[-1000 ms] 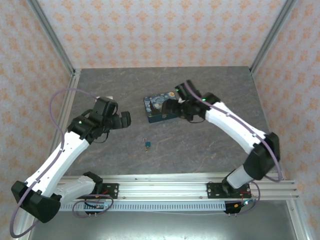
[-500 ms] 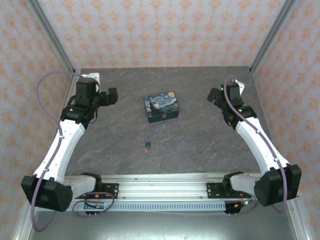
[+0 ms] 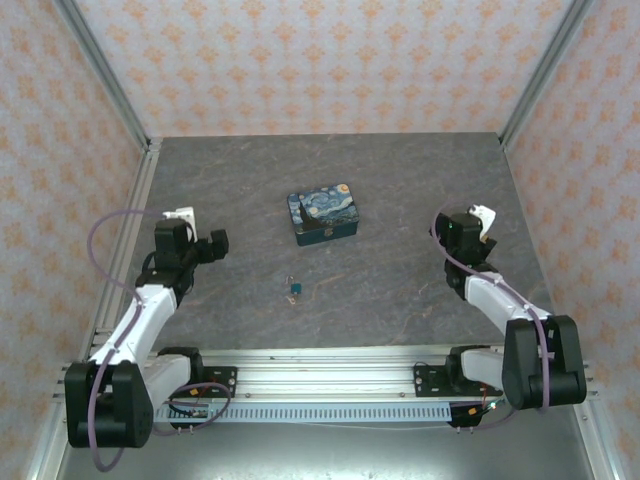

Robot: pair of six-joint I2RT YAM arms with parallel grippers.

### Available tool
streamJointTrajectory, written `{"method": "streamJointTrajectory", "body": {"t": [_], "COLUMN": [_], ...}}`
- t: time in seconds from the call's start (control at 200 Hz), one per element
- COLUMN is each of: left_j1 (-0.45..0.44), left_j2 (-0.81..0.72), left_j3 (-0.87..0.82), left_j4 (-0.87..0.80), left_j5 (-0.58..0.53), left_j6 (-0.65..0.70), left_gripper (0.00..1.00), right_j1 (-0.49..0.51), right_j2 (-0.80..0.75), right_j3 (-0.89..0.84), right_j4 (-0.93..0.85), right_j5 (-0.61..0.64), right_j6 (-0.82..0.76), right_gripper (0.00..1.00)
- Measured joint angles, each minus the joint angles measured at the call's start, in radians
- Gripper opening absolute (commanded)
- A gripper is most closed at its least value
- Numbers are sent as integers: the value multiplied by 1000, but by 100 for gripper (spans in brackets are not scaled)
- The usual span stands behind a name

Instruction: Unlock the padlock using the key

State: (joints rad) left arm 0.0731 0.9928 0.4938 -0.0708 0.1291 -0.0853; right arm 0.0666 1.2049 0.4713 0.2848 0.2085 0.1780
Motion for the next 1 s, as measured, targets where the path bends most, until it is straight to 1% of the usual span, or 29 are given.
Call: {"method": "streamJointTrajectory", "body": {"t": [0.21,0.295,0.37,0.445,0.661,0.776,0.896,0.946,1.001], "left_j1": [0,0,0,0,0,0,0,0,0], "left_j2": [-158,-192,-187,-161,-60,14,141,195,250], "left_j3": [-214,-264,-282,-288,-305,-303,-266,-240,-206], "left_j4": [119,169,232,303,491,567,625,648,664], "left_j5": [-110,-145,-163,-166,-163,-144,-115,-107,-101], "left_j6": [-18,-26,-30,-37,-45,-45,-45,-44,-39], "left_gripper": [100,100,100,100,100,100,100,100,100], "right_j1": [0,0,0,0,-12,-31,-38,-38,-38], "right_j2": [0,1,1,2,19,110,250,294,303], "right_j3": [-56,-56,-56,-62,-189,-193,-191,-188,-181], "right_j4": [189,226,224,214,344,459,577,594,581], "right_j5": [-10,-14,-17,-13,-2,-6,-5,-7,-10], "right_j6": [-66,-97,-126,-144,-172,-169,-161,-160,-160], "right_gripper": [100,100,100,100,100,100,100,100,100]}}
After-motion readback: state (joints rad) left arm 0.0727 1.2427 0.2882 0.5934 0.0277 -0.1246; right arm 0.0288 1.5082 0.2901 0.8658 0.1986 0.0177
